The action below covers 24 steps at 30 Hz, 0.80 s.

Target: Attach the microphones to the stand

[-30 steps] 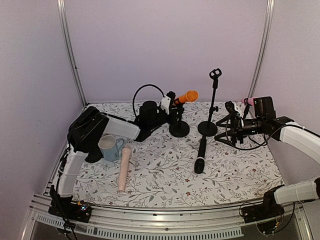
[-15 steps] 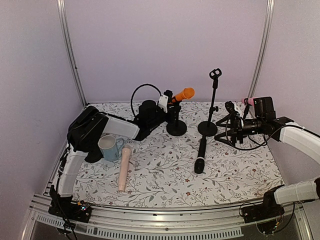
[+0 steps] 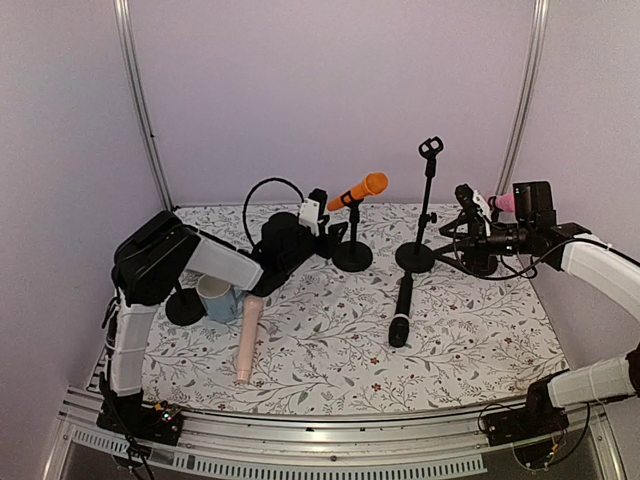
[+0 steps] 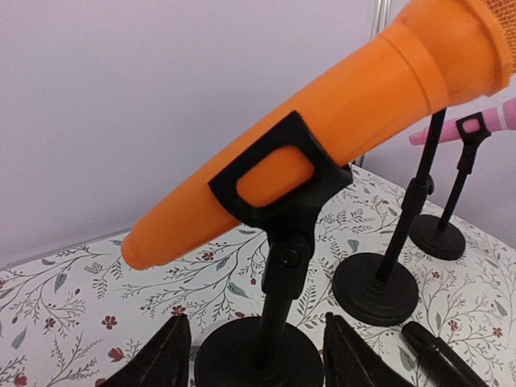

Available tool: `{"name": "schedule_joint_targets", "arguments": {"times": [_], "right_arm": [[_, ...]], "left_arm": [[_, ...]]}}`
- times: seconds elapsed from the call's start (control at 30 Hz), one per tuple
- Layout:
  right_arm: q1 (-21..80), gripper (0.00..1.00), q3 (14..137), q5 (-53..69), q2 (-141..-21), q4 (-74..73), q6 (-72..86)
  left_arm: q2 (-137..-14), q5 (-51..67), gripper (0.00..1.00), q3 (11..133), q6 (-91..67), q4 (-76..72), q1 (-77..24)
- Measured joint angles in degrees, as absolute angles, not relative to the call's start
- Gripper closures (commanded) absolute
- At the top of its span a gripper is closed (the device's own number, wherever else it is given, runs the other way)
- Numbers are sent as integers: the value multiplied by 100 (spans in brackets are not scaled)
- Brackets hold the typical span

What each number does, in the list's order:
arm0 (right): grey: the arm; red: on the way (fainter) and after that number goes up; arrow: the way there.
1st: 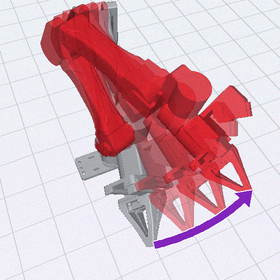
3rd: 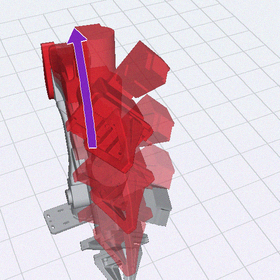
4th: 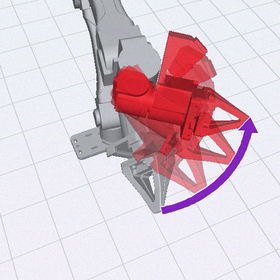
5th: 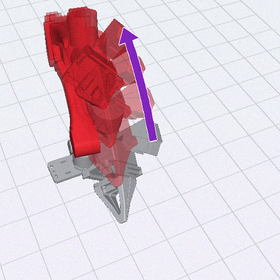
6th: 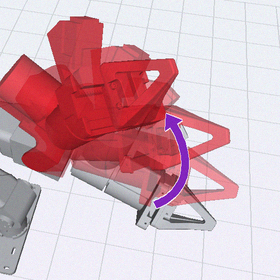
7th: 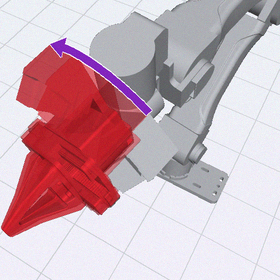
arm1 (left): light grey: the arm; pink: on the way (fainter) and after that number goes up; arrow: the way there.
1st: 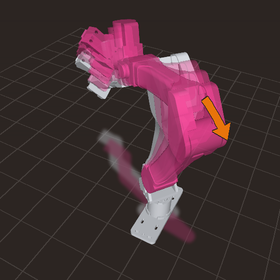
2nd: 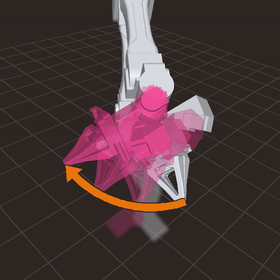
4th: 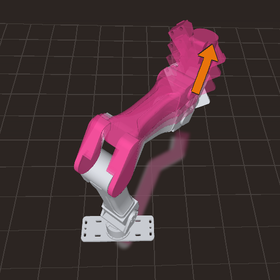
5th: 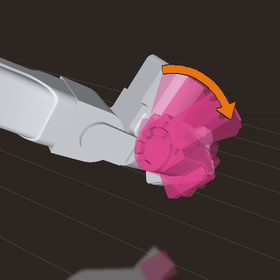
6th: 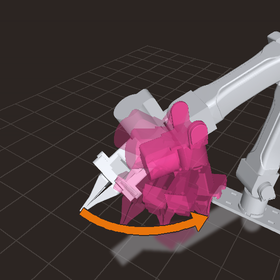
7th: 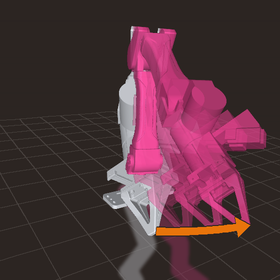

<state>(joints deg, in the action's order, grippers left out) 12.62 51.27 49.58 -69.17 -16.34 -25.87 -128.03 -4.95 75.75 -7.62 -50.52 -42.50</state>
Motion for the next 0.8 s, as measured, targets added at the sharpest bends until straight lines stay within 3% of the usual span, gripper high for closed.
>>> {"name": "schedule_joint_targets", "arguments": {"times": [0.4,0.8], "right_arm": [[475,33,6313,3813,-8270,-587,-1476],[497,37,7122,4110,-9598,740,-681]], "left_arm": [[-11268,-917,45,5874,-814,-5166,-5124],[-10311,-963,45,5798,-602,-4888,-5752]]}}
